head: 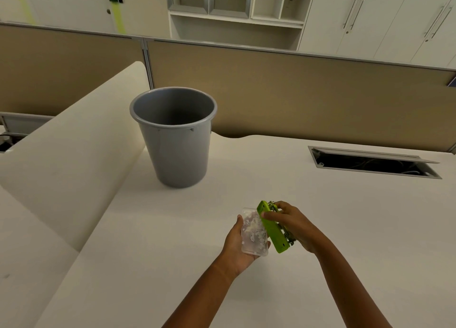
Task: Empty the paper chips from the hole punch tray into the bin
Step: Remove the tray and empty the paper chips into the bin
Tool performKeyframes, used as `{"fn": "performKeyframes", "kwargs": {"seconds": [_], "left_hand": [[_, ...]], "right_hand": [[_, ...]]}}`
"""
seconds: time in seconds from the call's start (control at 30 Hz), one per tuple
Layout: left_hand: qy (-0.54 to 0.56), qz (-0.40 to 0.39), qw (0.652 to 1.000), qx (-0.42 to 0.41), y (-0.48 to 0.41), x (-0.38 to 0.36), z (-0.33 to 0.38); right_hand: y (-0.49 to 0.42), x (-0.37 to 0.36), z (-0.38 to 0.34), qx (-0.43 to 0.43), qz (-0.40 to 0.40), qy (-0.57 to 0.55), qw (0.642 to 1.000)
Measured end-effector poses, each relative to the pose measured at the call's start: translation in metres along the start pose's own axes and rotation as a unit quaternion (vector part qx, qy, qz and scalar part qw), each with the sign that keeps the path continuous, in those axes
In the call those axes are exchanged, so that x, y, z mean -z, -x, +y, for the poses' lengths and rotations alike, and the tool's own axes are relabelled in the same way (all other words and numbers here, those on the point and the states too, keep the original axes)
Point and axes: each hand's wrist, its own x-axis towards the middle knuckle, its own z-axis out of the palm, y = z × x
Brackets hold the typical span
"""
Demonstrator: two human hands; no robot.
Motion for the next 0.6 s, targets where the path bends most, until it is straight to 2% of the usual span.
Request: {"fn": "performKeyframes", "kwargs": {"seconds": [0.07,0.23,0.37,0.5,0.6], "left_hand": [[0.007,0.000,1.000,-0.003,0.001,0.001,-0.001],[0.025,-0.021,0.999,-0.017,0.003,0.002,0.003],[0.030,-0.014,0.999,-0.011,0.004,0.002,0.008],[0.034,0.010,0.999,-0.008,0.005,0.003,0.012],[0.020,0.031,0.999,-0.013,0.007,0.005,0.016]], "right_hand": [[0.000,0.001,0.000,0.004,-0.009,-0.010,1.000],[0.002,0.006,0.008,-0.052,-0.058,-0.218,0.973],[0.001,0.011,0.016,-0.062,-0.080,-0.293,0.951],[-0.009,0.015,0.027,-0.090,-0.027,-0.300,0.949],[-0.021,0.017,0.034,-0.110,0.053,-0.227,0.966]]}}
